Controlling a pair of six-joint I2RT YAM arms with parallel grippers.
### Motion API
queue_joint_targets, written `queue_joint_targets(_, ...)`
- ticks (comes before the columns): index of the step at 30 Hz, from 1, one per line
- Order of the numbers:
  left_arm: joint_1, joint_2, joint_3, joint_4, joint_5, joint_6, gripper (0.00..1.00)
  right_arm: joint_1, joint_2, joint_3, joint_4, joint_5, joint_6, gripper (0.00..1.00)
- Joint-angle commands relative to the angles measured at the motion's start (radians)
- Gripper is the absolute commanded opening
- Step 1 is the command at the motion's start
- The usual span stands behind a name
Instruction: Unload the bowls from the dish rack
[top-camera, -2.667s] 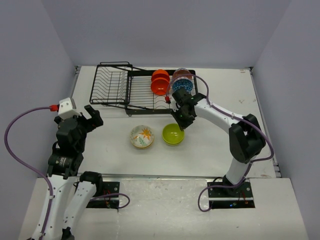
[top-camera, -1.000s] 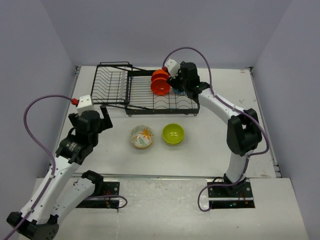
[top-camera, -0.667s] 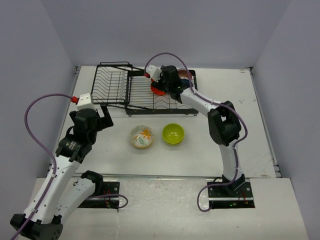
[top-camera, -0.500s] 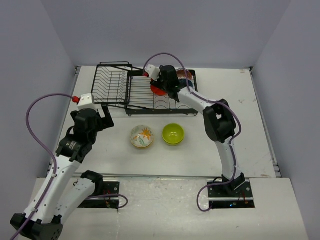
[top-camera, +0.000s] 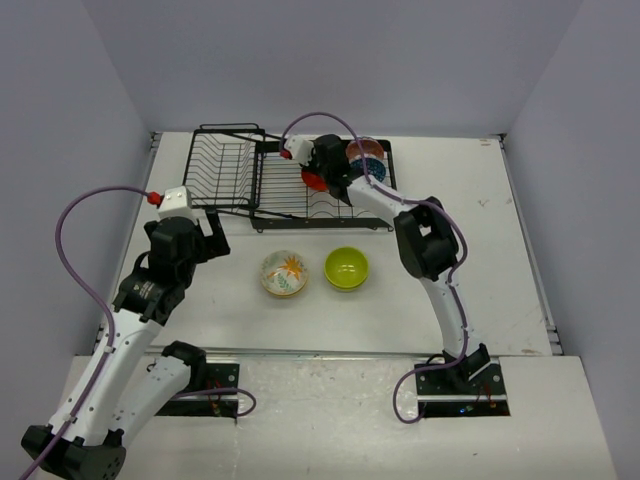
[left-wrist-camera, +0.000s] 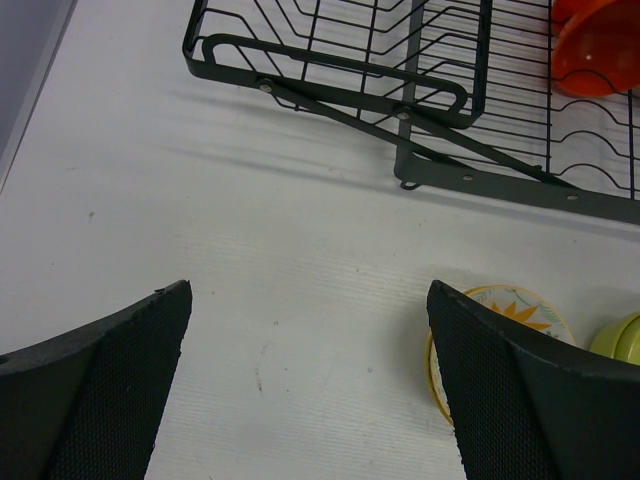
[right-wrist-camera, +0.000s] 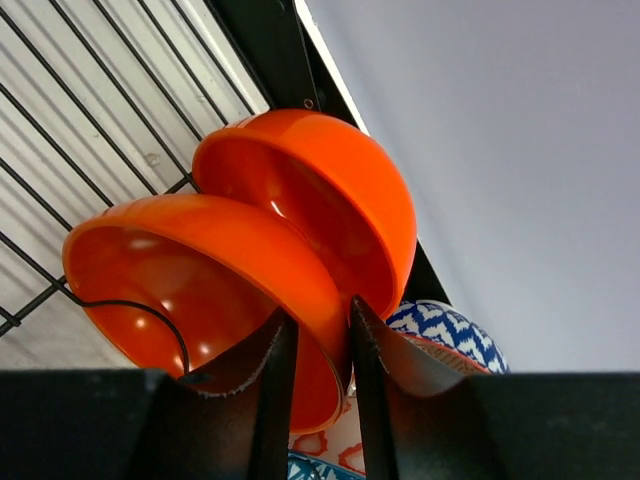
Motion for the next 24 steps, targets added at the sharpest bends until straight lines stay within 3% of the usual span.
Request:
queue_joint_targets(1, 0.007, -0.006, 0.001, 0.044, 0.011, 0.021, 1.00, 0.015, -0.006, 0.005, 0.066, 0.020, -0.023, 0.28)
queue_joint_targets(11, 0.007, -0.008, 0.003, 0.044, 0.008, 0.021, 1.00, 0.027, 0.004, -0.056, 0.199, 0.103, -0.073, 0.00)
queue_joint_targets(24, 0.008, -0.020, 0.006, 0.046, 0.005, 0.026, 1.00, 0.053, -0.036, -0.195, 0.460, 0.183, -0.153, 0.00)
